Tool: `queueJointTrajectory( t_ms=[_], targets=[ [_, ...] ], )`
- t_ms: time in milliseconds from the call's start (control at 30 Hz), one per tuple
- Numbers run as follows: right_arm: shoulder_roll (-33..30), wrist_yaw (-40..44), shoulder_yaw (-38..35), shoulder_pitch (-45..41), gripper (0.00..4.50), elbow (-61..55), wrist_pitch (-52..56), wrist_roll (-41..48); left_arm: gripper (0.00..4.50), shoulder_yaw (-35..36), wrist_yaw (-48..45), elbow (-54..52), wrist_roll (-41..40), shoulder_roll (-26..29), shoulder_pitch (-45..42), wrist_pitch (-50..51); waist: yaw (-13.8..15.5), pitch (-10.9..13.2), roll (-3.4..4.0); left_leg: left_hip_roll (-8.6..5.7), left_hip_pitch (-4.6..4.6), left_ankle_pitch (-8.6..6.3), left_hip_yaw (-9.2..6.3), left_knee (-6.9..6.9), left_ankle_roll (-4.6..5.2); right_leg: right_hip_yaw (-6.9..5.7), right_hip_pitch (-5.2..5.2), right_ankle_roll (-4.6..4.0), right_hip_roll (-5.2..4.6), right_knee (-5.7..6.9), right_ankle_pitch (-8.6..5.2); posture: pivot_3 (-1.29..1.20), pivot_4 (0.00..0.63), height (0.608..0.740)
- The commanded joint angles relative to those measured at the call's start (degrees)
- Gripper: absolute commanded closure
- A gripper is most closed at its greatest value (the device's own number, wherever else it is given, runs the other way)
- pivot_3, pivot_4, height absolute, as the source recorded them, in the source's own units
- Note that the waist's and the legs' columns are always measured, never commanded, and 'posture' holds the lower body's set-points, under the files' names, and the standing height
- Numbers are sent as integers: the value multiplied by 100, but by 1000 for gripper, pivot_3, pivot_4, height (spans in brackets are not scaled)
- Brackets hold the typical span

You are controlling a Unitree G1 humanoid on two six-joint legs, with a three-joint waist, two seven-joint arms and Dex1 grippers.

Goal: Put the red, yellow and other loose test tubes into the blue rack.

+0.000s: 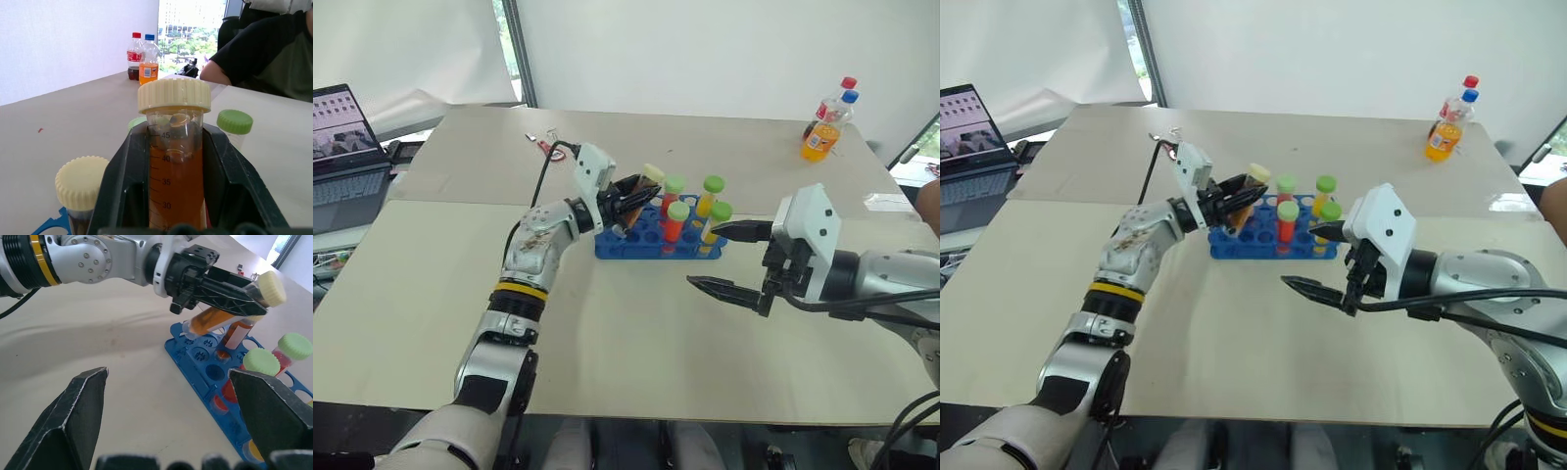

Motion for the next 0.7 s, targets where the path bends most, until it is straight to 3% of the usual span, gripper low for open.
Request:
queueJointTrajectory(
  t_ms=[33, 500, 600, 700],
  targets=[
    [0, -204, -168, 75, 110, -302, 124, 144, 3600, 46, -50, 341, 115, -154, -259, -390, -1, 0, 0, 0, -1, 0, -1, 0, 0, 0, 0, 0, 0, -1, 0, 0, 150, 733],
    [-41, -745, -426, 340, 110, -634, 395, 678, 3601, 192, 134, 1563, 465, -553, -598, -1421, -2, 0, -1, -1, -2, -1, -11, 2, 2, 0, 1, 2, 0, 0, 1, 0, 150, 733],
    [-110, -797, -539, 364, 110, -693, 457, 895, 3601, 152, -252, 898, 384, -208, -443, -1133, -7, 0, -1, -1, -2, -1, -12, 2, 1, 0, 1, 2, 1, 0, 1, 0, 150, 733],
    [-262, -743, -748, 474, 110, -747, 520, 1215, 3601, 165, -1063, -626, -3, 689, -69, -95, -97, 0, 0, 4, -4, -1, -18, -1, 1, 2, -5, 2, 4, 3, 1, 0, 150, 733]
  ],
)
